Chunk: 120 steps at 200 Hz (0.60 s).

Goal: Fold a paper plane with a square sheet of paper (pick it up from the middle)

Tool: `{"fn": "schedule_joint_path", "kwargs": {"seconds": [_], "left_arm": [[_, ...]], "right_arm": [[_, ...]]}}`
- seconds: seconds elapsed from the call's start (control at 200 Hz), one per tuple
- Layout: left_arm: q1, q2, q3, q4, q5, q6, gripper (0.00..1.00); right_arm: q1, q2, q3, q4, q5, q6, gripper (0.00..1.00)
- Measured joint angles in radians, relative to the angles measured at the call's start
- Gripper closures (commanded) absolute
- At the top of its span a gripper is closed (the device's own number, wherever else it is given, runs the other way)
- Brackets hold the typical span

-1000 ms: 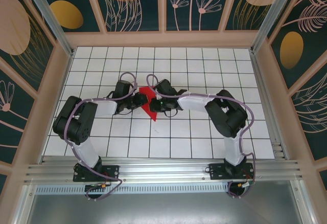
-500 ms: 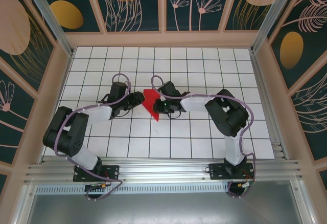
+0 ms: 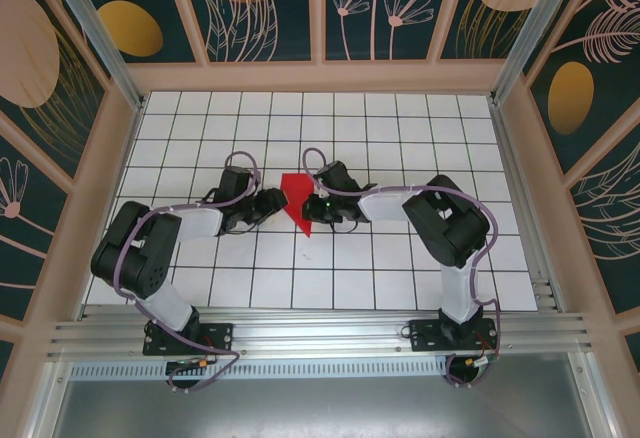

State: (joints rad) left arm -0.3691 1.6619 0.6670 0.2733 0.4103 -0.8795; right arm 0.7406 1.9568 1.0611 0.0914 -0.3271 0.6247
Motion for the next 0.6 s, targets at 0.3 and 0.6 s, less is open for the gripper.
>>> {"fn": "schedule_joint_path", "kwargs": {"seconds": [0.3, 0.6], "left_arm": [[-0.006, 0.053, 0.012, 0.021, 0.035, -0.032, 0.64], [-0.006, 0.071, 0.021, 0.033, 0.03, -0.043, 0.75]], "right_arm": [[-0.007, -0.003, -0.024, 0.04, -0.016, 0.007, 0.87], [-0.014, -0.006, -0.037, 0.061, -0.032, 0.007, 0.87]]}}
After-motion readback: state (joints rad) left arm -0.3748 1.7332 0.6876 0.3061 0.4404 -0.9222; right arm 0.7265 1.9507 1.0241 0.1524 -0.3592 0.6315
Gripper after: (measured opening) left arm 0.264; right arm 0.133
